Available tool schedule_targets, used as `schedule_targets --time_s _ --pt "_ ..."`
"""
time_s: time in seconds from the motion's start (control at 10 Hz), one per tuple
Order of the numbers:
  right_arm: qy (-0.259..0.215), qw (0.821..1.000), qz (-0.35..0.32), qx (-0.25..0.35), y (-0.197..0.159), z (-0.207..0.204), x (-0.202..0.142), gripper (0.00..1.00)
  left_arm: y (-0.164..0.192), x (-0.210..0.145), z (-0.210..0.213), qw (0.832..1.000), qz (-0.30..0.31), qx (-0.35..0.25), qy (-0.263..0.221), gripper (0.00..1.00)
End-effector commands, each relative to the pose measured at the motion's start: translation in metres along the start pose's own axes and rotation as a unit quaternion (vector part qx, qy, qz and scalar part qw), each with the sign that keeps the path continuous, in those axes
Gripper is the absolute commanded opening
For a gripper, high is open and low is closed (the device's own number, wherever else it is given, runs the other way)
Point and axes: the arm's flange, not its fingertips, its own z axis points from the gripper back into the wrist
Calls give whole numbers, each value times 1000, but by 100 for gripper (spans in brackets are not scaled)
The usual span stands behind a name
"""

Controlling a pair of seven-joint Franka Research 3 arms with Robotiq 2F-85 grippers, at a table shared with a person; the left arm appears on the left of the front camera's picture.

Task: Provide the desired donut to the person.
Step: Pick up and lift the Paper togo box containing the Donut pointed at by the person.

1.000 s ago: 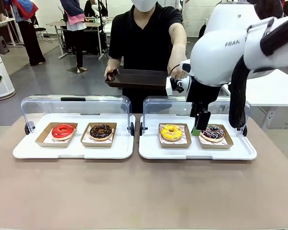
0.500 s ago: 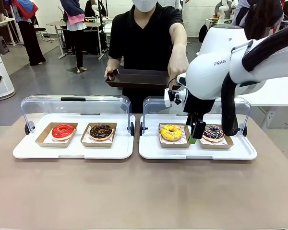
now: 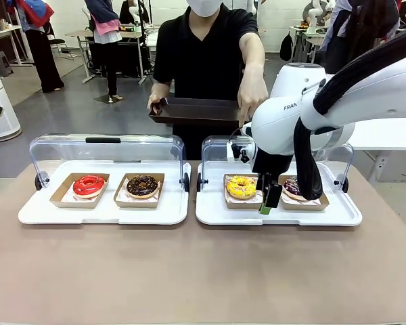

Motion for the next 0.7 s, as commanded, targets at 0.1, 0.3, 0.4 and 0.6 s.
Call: schedule_targets --time_s 0.1,0.3,0.4,0.6 --pt "0 1000 0 0 0 0 0 100 -1 1 1 1000 -1 -1 -8 100" --pt "0 1000 0 0 0 0 0 100 -1 1 1 1000 -1 -1 -8 100" --pt "0 1000 0 0 0 0 0 100 -1 1 1 1000 -1 -1 -8 100" --pt "0 1000 -6 0 -1 2 3 100 -1 1 1 1000 -1 -1 -8 100"
